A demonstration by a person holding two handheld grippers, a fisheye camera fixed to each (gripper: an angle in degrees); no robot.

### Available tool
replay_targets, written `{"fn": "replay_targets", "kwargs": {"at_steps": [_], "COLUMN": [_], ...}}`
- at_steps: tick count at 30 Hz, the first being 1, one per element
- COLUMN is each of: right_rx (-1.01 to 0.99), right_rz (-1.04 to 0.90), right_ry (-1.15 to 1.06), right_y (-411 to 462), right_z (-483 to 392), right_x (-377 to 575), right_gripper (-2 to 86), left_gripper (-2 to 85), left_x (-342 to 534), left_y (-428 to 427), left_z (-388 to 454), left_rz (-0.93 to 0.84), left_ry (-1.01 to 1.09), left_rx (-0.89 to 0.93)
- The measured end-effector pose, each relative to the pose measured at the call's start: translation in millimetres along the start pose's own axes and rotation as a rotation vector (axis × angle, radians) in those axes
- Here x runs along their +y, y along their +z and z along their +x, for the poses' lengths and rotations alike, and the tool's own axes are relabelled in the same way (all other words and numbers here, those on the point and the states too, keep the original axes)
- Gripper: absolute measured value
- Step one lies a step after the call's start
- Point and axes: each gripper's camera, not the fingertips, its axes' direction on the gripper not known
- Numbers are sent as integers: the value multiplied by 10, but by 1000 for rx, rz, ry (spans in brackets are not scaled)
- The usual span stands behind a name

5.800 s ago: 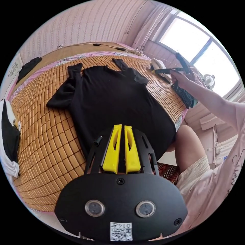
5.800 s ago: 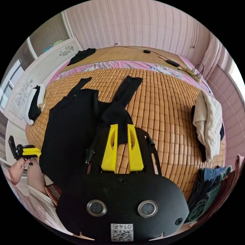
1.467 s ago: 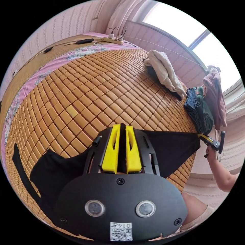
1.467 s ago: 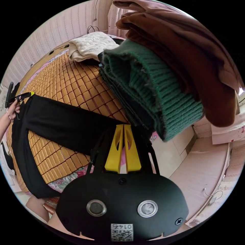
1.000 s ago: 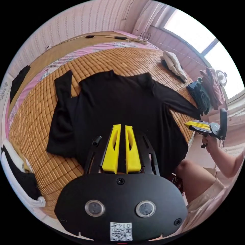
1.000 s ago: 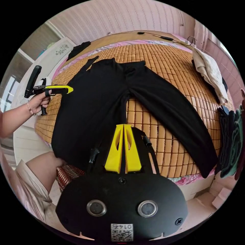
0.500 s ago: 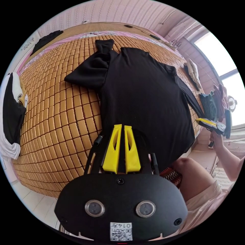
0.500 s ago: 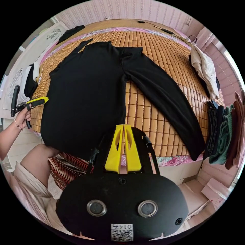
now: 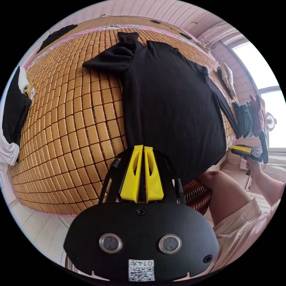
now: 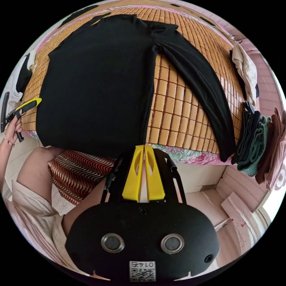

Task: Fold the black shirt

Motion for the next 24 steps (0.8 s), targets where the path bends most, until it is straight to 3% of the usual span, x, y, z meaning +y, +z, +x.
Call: {"fn": "replay_targets", "kwargs": {"at_steps": [5,9,12,14,17,19,24], "right_rx": [-29,-169,-372,-403,-223,22,0], "right_rz": [232,401,366,363,384,312,271], "right_ry": [-170,-312,-380,-394,-375,-320,-411], "right_y": [-630,-1028,-1116,-1172,-1159,-917,-858], "right_z": [-280,-893,-1517,-1893,-2413,-2659,-2832], "right_x": [-1048,-2460,-3505,-3996,-4559,-4903,-5113], "right_gripper": [2,23,71,91,98,91,14], "left_gripper": [11,50,52,54,58,45,-1], "left_x": [42,-172,-225,-256,-273,-243,-93], "left_y": [-540,-868,-1037,-1008,-870,-792,-851], "left_z": [-272,-846,-1069,-1148,-1264,-1280,-1264], "left_rz": [184,330,440,451,404,366,359], "left_ry": [-57,-175,-247,-283,-379,-406,-373], "left_rx": [-4,-25,-12,14,81,92,102]}}
